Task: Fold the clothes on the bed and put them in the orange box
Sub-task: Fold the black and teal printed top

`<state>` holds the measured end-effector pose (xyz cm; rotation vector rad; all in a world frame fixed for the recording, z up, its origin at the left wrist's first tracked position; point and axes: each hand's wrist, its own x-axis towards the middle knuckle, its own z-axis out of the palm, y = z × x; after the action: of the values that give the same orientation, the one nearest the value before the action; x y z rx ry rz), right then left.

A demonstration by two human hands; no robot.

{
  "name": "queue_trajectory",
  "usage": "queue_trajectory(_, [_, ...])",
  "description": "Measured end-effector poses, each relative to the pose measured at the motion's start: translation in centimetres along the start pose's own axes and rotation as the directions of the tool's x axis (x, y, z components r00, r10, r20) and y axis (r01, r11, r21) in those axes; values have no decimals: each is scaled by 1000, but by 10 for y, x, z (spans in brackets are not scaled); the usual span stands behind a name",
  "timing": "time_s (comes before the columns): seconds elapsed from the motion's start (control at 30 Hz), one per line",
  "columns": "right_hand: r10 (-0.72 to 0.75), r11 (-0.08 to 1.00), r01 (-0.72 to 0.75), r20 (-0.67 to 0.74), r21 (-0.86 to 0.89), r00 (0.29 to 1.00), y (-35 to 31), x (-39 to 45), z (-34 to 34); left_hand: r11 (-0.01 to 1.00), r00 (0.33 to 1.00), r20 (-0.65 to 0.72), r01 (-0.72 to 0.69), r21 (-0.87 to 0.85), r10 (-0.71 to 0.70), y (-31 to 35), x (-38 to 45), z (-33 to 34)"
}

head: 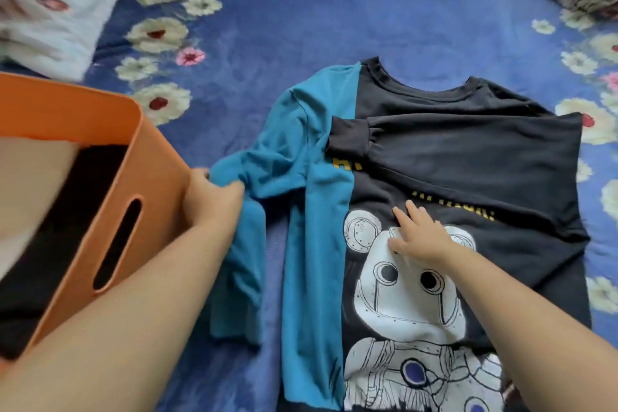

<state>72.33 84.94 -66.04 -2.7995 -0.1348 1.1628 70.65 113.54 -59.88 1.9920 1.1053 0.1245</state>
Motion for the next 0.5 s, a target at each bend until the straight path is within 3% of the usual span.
queue_trajectory(0.07, [-39,994,42,-30,102,999,3,-11,-11,980,997,-16,-74,-183,73,43,3,-3])
queue_trajectory(0.13, [-72,971,96,-115,217,991,9,-26,-15,932,993,52,-84,-354,110,83,0,1])
queue_trajectory(0.23, [-4,906,104,-238,411,971,38,-52,-19,848,934,312,18,-530,175,146,-17,20])
queue_trajectory(0.3, [129,819,53,-273,572,953,64,-61,-19,804,771,590,184,-566,239,181,-34,36])
queue_trajectory(0.37, [290,659,27,-287,752,913,98,-65,-25,790,488,833,388,-476,262,215,-66,58])
queue_trajectory(0.4, [362,552,37,-280,833,889,115,-67,-29,825,359,895,396,-402,264,228,-84,73])
queue_trajectory(0.43, [424,442,57,-265,895,866,131,-68,-33,883,284,928,333,-332,242,237,-99,90])
queue_trajectory(0.47, [469,355,77,-249,932,848,142,-68,-36,927,275,937,242,-286,217,240,-110,106])
queue_trajectory(0.5, [510,292,83,-229,953,829,153,-68,-37,954,335,918,130,-271,215,239,-117,122])
